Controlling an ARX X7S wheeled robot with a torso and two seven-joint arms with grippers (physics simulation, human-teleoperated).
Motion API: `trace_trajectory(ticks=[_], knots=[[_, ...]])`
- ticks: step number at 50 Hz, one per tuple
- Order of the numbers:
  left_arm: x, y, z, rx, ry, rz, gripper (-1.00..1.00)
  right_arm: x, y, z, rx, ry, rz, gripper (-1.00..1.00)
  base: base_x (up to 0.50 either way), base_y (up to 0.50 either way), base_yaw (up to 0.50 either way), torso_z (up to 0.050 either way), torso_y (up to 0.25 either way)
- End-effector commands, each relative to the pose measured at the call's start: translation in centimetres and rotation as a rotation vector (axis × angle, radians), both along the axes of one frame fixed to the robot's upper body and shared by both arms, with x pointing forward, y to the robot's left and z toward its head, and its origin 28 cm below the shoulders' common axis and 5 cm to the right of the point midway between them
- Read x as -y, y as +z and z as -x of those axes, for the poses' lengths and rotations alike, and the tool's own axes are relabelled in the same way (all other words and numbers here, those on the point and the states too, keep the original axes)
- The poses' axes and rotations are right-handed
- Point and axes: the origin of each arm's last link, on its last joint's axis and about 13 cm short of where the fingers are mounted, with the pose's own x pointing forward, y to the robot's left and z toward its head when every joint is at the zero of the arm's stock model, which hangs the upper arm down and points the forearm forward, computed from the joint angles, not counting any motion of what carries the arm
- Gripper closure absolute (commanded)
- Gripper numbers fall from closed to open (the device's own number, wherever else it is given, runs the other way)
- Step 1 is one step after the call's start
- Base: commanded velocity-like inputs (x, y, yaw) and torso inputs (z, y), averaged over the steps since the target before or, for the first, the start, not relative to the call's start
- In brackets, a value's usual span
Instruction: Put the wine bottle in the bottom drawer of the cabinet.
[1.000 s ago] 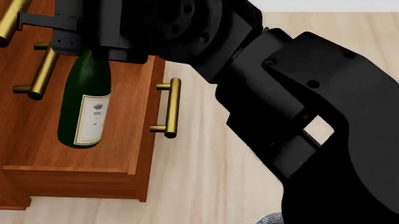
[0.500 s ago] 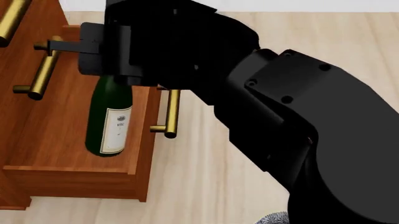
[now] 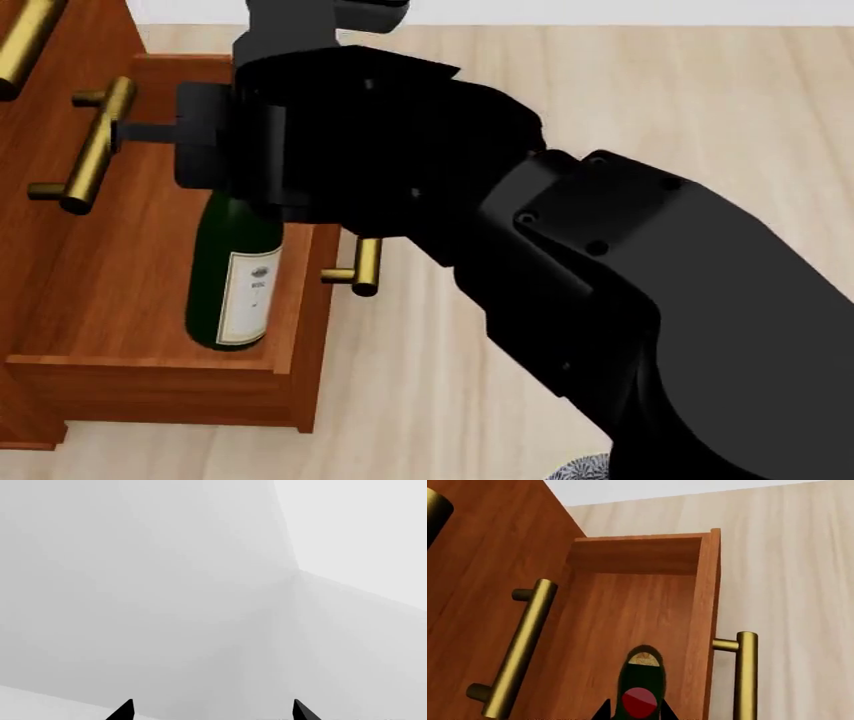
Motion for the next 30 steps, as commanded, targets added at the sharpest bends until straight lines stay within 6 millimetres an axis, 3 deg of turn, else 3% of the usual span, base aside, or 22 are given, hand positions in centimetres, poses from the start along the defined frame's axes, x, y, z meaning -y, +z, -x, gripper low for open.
trace_trajectory(ticks=[1,30], knots=[[0.0,0.1,-0.1,-0.002,-0.004,-0.007,-1.00,-0.1,-0.6,0.0,0.028,0.030,0.004,1.00,0.00,0.00,0.00,0.000,0.000],[0.1,0.2,-0.1,-0.001,-0.012,-0.017,-1.00,-0.1,-6.0,0.6,-0.045,0.100,0.164,1.00,0.00,0.00,0.00,0.000,0.000]])
